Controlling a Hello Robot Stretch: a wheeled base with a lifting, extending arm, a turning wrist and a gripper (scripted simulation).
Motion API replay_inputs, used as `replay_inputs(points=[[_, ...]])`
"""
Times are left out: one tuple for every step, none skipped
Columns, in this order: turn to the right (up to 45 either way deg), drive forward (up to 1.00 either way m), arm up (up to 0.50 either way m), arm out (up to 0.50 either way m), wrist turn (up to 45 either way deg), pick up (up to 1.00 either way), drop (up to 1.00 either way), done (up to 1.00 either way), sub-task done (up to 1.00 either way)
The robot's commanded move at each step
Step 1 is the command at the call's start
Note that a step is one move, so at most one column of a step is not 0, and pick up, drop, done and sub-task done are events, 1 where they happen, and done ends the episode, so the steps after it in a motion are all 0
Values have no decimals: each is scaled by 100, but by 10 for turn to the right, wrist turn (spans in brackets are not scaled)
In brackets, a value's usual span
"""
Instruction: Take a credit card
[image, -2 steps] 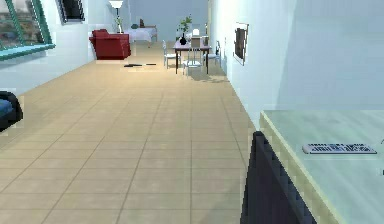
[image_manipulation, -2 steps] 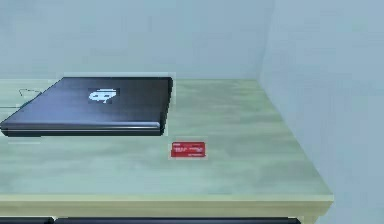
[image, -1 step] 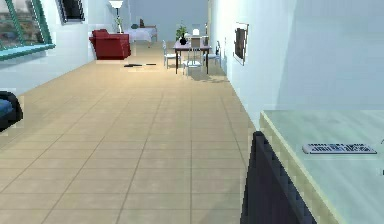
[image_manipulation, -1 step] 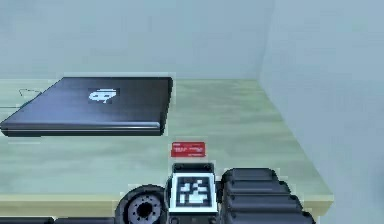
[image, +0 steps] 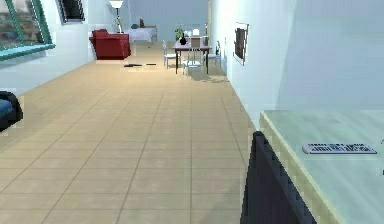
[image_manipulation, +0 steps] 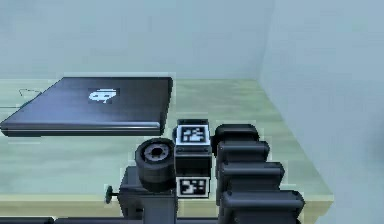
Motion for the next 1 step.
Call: replay_inputs(points=[[0,0,0,0,450,0,0,0,0]])
